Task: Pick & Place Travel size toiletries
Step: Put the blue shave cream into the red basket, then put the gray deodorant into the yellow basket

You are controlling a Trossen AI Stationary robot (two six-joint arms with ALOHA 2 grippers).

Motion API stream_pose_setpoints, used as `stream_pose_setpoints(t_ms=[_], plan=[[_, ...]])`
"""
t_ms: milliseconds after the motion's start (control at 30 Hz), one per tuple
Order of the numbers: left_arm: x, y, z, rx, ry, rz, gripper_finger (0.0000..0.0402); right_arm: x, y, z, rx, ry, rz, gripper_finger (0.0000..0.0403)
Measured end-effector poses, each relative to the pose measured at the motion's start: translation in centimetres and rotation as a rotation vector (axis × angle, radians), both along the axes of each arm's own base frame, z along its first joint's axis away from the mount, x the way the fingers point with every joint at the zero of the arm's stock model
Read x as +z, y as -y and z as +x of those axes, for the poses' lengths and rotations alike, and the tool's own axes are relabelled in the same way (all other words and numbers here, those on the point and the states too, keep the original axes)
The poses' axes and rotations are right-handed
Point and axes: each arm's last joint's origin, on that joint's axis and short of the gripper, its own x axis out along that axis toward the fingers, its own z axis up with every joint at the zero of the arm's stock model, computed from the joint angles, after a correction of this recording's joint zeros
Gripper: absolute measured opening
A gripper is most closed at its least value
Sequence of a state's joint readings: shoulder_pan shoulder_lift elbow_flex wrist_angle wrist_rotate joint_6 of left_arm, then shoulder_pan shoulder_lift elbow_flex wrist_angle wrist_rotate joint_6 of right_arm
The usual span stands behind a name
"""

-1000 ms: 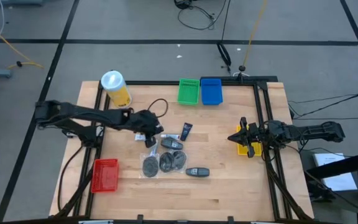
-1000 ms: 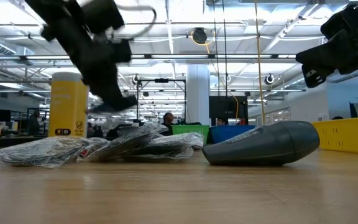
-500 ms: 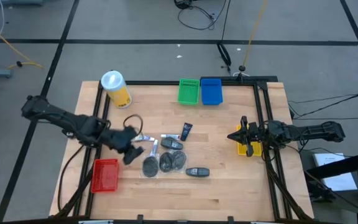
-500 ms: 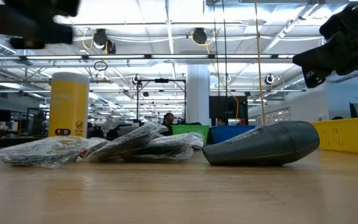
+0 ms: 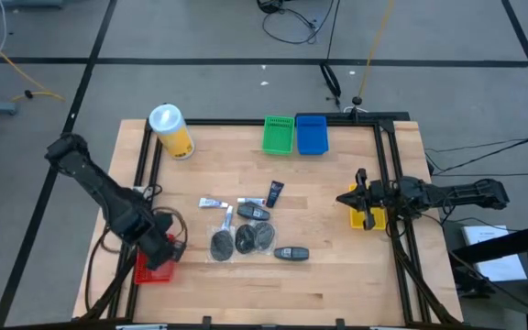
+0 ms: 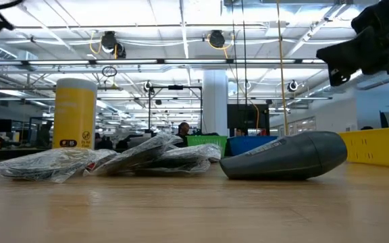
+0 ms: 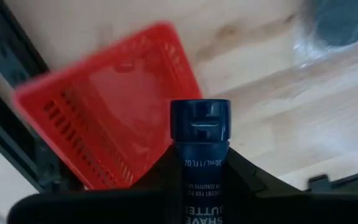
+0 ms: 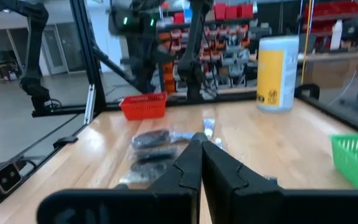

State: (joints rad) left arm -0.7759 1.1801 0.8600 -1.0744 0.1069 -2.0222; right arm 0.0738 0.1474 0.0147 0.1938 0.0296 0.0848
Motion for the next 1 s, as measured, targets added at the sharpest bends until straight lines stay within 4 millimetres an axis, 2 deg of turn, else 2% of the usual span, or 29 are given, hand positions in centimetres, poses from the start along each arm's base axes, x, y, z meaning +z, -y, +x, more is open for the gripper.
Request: stream_pose_setpoints(t_ms=[333,567,767,867,1000], plan=[[-3.0,3.3,-0.3,0.05,-0.087,0.122,0.0117,0.7,0.0,-0.1,-0.002,0.072,-0.043,0.0004],[-4.6,3.9,0.1,0.028,-0.14,0.184,0.0169,0.7,0.0,-0.1,0.0,0.075,-0.042,0.0004],[-4.1,3.4,-0.2,-0.03,-0.134,0.192,0.0247,0.6,0.0,0.0,0.005,0.06,-0.013,0.0004],[-3.0,2.7,-0.3,-0.051,-0.037,0.207,0.027,0.4,-0.1,0.2,0.027,0.038,-0.001,0.0004],[-1.3,1.7,0.6,-0.151,0.306,0.337,0.0276,0.4,-0.2,0.8,0.062,0.029,0.011,0.0004]])
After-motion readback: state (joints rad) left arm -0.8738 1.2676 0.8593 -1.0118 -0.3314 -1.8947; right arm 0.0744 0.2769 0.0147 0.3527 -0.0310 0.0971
